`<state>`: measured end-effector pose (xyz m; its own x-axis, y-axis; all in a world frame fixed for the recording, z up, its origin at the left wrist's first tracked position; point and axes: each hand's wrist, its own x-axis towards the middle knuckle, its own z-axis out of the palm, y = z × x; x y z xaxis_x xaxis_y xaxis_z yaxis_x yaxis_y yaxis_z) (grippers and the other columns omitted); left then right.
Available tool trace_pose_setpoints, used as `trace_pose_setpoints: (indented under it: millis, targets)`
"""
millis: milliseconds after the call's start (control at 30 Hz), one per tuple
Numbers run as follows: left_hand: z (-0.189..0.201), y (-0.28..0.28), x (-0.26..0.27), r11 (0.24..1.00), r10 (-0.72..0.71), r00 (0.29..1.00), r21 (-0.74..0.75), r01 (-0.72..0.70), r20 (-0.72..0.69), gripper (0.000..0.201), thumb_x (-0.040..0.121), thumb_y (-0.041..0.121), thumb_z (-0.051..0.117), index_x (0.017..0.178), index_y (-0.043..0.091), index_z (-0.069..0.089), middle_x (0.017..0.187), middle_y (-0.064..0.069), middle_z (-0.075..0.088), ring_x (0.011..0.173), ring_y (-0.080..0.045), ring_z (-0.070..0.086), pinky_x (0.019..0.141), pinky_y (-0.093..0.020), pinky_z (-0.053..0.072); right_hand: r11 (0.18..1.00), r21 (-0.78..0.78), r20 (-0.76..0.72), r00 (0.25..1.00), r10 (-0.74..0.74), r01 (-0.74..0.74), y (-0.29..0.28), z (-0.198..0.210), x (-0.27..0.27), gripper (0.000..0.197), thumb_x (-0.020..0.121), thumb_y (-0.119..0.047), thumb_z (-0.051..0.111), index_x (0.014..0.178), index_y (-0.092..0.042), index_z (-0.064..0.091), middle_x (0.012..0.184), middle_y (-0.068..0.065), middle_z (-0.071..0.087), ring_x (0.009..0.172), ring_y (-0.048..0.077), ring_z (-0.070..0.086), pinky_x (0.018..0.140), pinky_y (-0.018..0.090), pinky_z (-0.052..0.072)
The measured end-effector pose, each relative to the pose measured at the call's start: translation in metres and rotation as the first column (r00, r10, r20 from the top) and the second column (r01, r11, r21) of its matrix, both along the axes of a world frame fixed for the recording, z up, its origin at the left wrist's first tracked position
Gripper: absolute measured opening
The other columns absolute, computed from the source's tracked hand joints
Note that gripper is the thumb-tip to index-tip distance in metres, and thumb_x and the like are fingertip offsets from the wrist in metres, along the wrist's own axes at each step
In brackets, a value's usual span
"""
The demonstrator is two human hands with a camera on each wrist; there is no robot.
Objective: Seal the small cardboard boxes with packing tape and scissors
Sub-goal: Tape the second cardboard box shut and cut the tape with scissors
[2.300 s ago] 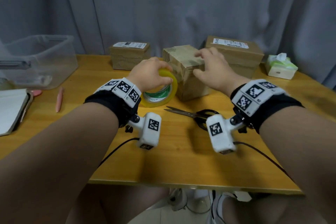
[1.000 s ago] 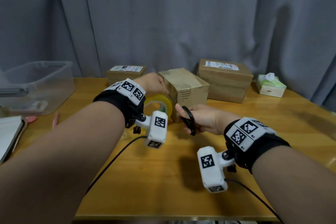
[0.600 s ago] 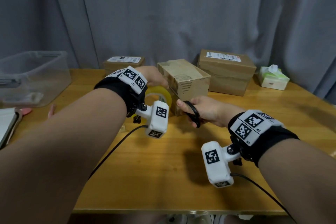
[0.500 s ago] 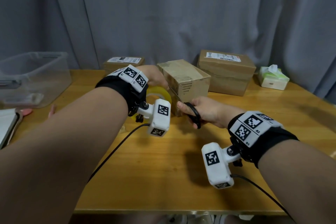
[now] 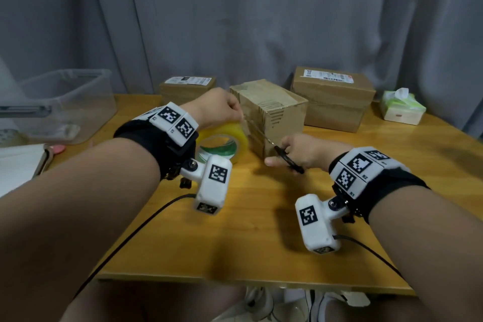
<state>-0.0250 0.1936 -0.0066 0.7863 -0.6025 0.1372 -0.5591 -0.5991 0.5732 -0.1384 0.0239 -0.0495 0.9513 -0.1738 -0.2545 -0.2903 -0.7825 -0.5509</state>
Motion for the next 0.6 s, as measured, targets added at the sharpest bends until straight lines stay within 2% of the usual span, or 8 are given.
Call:
trace_pose_setpoints:
  millis: [100,233,300,367,400,467,533,600]
  targets:
    - [-0.007,0.009,-0.006,0.996,-0.004,0.999,-0.091,0.007,0.035,0.005,0.086,0.015,0.065,0.083,0.014,0.069,0.074,0.011,0.060,0.070,-0.001,0.053,0.059,-0.011,0.039,0.931,-0.352,-0.123,0.991,0.053,-0.094,0.001,-0.001,-0.004,0.059,0.077,-0.051,0.072,0.119,-0.014,0.057,0.112,0.006,0.061,0.101,0.023,0.057,0.085,0.032,0.046]
    - [-0.012,0.020,-0.011,0.982,0.023,0.998,-0.187,-0.013,0.053,0.005,0.088,0.014,0.064,0.087,0.011,0.068,0.075,0.012,0.058,0.070,0.001,0.052,0.057,-0.007,0.037,0.890,-0.438,-0.240,0.971,0.025,-0.131,-0.003,-0.009,-0.012,0.082,0.078,-0.048,0.073,0.143,-0.017,0.035,0.138,0.005,0.047,0.121,0.025,0.048,0.100,0.037,0.043]
    - [-0.013,0.022,-0.014,0.978,0.015,0.998,-0.208,-0.002,0.060,0.006,0.088,0.015,0.063,0.089,0.011,0.067,0.076,0.011,0.057,0.070,0.000,0.051,0.056,-0.005,0.037,0.900,-0.418,-0.223,0.974,0.034,-0.128,-0.005,-0.007,-0.012,0.074,0.083,-0.036,0.070,0.146,-0.021,0.035,0.142,0.004,0.045,0.125,0.024,0.046,0.102,0.036,0.042]
    - [-0.014,0.021,-0.016,0.978,0.005,0.997,-0.210,0.012,0.080,0.006,0.089,0.015,0.063,0.090,0.011,0.066,0.076,0.010,0.056,0.070,0.000,0.050,0.055,-0.003,0.037,0.892,-0.448,-0.027,0.999,0.047,-0.054,-0.002,0.002,-0.009,0.044,0.087,-0.026,0.063,0.130,-0.019,0.057,0.125,0.004,0.060,0.111,0.023,0.056,0.093,0.034,0.048]
    - [-0.015,0.019,-0.017,0.978,-0.002,0.995,-0.209,0.022,0.096,0.006,0.089,0.015,0.063,0.090,0.010,0.066,0.076,0.009,0.056,0.069,0.000,0.050,0.055,-0.002,0.037,0.914,-0.404,0.146,0.989,0.036,0.027,0.001,0.007,-0.006,0.030,0.089,-0.026,0.061,0.116,-0.015,0.066,0.113,0.004,0.065,0.103,0.022,0.059,0.089,0.035,0.050]
    - [-0.015,0.015,-0.020,0.976,-0.022,0.992,-0.213,0.048,0.123,0.006,0.089,0.014,0.063,0.090,0.009,0.065,0.076,0.008,0.055,0.068,0.000,0.049,0.056,-0.001,0.037,0.985,-0.158,0.405,0.915,-0.002,0.072,0.014,0.015,0.001,0.028,0.090,-0.034,0.063,0.104,-0.011,0.070,0.101,0.000,0.066,0.097,0.016,0.060,0.087,0.033,0.050]
    - [-0.016,0.012,-0.024,0.969,-0.049,0.990,-0.234,0.079,0.131,0.008,0.089,0.012,0.063,0.091,0.006,0.066,0.075,0.009,0.055,0.067,0.001,0.049,0.058,-0.001,0.036,0.995,0.102,0.449,0.893,-0.044,-0.002,0.032,0.018,0.007,0.032,0.087,-0.032,0.068,0.107,-0.006,0.068,0.099,0.003,0.064,0.094,0.015,0.059,0.088,0.034,0.050]
    - [-0.016,0.012,-0.028,0.962,-0.080,0.988,-0.249,0.110,0.129,0.007,0.090,0.010,0.061,0.092,0.005,0.065,0.076,0.007,0.055,0.066,0.001,0.049,0.060,-0.002,0.036,0.951,0.310,0.450,0.883,-0.131,-0.017,0.045,0.015,0.010,0.019,0.086,-0.020,0.071,0.090,-0.001,0.067,0.084,0.011,0.062,0.079,0.022,0.058,0.080,0.039,0.052]
